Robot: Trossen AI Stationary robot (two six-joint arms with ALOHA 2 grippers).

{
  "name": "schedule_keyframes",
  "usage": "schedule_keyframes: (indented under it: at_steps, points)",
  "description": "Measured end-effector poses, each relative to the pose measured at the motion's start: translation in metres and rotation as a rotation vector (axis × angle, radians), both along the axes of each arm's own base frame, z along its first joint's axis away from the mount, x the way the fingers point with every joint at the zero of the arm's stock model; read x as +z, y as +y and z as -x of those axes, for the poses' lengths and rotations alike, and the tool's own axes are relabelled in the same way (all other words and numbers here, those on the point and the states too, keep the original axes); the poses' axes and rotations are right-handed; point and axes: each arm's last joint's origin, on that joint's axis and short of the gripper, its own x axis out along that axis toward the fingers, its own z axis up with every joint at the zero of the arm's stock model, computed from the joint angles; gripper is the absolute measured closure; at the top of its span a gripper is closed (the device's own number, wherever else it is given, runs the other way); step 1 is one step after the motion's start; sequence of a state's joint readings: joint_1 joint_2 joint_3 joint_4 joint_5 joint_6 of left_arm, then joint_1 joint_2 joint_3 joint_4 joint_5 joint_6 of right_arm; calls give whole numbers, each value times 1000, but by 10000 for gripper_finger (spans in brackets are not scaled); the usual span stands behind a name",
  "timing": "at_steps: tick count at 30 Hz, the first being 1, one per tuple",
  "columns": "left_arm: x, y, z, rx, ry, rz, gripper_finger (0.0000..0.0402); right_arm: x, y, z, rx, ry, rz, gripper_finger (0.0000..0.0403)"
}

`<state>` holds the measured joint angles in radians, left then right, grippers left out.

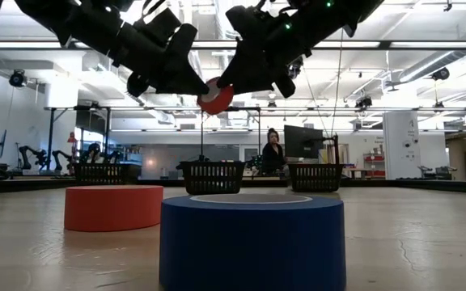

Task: Pick and place Stapler, Stapler remover, tape
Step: Put the top orange tape into the right black bin

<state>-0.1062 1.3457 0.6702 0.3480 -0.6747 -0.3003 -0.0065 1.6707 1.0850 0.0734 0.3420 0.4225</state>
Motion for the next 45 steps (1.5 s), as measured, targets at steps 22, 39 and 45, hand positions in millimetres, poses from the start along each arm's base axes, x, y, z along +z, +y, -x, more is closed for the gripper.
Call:
schedule_keyframes:
  at_steps: [22, 39, 45]
  points:
    - [-6, -1, 2, -55, 92, -39, 278, 22, -10, 52, 44, 376, 89, 290]
    - [-8, -1, 2, -69, 112, -35, 278, -17, -112, 111, -40, 461, -67, 291]
    - [-8, -1, 3, -73, 122, -44, 278, -25, -135, 122, -75, 490, -61, 288]
